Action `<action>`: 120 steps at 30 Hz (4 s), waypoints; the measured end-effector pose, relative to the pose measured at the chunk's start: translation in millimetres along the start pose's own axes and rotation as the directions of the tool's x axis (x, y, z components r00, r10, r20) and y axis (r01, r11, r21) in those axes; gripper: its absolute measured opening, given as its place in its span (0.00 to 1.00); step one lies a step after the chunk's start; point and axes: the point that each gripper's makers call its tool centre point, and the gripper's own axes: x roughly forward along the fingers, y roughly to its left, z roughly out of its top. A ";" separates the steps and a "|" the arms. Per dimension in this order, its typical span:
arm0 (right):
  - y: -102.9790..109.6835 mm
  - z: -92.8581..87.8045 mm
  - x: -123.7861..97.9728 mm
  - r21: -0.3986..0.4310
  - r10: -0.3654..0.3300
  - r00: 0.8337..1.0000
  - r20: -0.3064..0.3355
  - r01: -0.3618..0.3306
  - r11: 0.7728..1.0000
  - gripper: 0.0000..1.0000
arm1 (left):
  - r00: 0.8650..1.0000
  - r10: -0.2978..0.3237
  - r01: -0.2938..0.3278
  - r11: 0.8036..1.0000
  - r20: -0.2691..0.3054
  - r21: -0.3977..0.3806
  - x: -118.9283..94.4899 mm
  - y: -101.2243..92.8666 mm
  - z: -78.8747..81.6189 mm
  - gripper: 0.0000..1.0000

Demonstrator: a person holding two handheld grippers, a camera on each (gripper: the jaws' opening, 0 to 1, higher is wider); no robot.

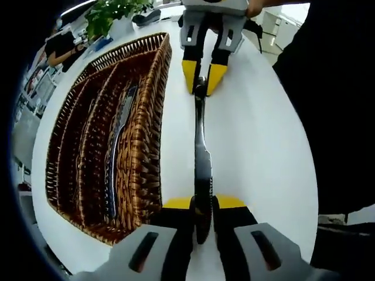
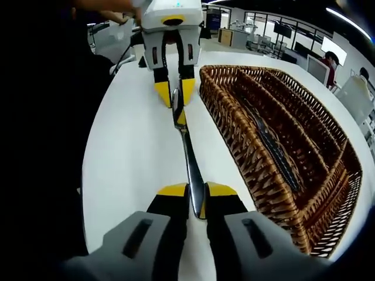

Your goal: Arrange the knives, forks, and spoons in their matching storage slots by inserting each utensil handle-first until every utensil is classified and aligned in the correct compartment

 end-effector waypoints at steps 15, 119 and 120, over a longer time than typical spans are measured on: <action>19.3 6.4 2.3 -0.073 0.000 0.999 -0.033 -0.002 0.997 0.22 | 0.999 -0.017 0.016 1.000 -0.033 -0.008 -27.2 -2.1 14.3 0.09; -40.4 142.7 -141.6 -0.508 -0.301 0.952 0.047 0.283 0.814 0.01 | 0.654 0.685 -0.243 0.593 0.322 -0.768 -266.5 21.1 10.2 1.00; -42.0 144.3 -141.7 -0.508 -0.303 0.952 0.049 0.285 0.813 0.01 | 0.651 0.687 -0.241 0.591 0.323 -0.770 -267.8 22.2 10.4 1.00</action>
